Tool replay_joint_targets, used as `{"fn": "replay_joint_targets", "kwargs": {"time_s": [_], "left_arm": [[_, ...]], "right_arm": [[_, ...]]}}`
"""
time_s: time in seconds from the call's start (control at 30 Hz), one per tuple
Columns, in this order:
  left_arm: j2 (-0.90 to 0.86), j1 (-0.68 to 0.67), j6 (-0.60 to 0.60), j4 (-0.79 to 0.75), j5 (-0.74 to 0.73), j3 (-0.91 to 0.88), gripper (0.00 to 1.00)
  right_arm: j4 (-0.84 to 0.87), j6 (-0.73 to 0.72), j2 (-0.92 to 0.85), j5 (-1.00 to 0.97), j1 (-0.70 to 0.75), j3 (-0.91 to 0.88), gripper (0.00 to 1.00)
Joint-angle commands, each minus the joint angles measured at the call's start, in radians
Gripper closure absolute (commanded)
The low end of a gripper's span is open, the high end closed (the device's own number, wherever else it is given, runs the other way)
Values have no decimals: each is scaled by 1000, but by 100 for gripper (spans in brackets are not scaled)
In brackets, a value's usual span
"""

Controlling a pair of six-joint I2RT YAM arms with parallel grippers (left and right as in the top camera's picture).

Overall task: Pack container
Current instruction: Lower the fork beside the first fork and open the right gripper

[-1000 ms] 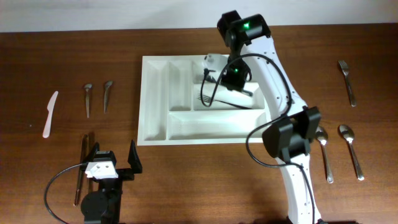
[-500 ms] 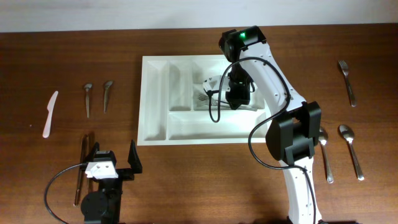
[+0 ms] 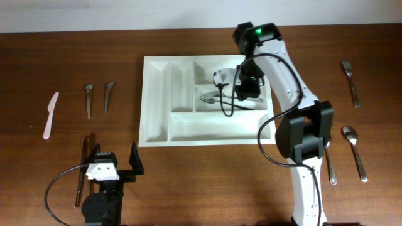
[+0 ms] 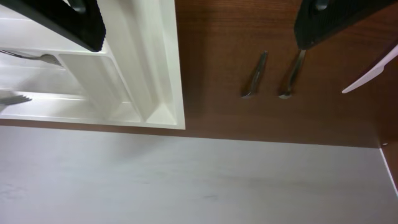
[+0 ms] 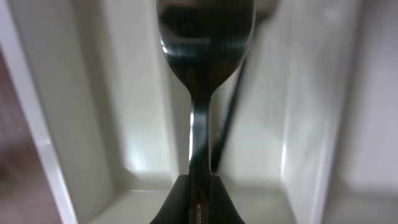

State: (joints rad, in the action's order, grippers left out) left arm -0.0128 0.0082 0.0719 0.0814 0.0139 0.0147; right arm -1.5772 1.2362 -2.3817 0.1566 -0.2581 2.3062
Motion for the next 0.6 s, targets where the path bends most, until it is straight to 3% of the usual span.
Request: {"fn": "replay_joint_targets", "kwargs": {"time_s": [0.0, 0.57], "left_arm": [[6, 4, -9, 1, -8, -6, 1], [6, 4, -9, 1, -8, -5, 1]], "right_arm": [[8, 17, -3, 43, 11, 2, 95], [30, 17, -49, 73, 8, 2, 91]]}}
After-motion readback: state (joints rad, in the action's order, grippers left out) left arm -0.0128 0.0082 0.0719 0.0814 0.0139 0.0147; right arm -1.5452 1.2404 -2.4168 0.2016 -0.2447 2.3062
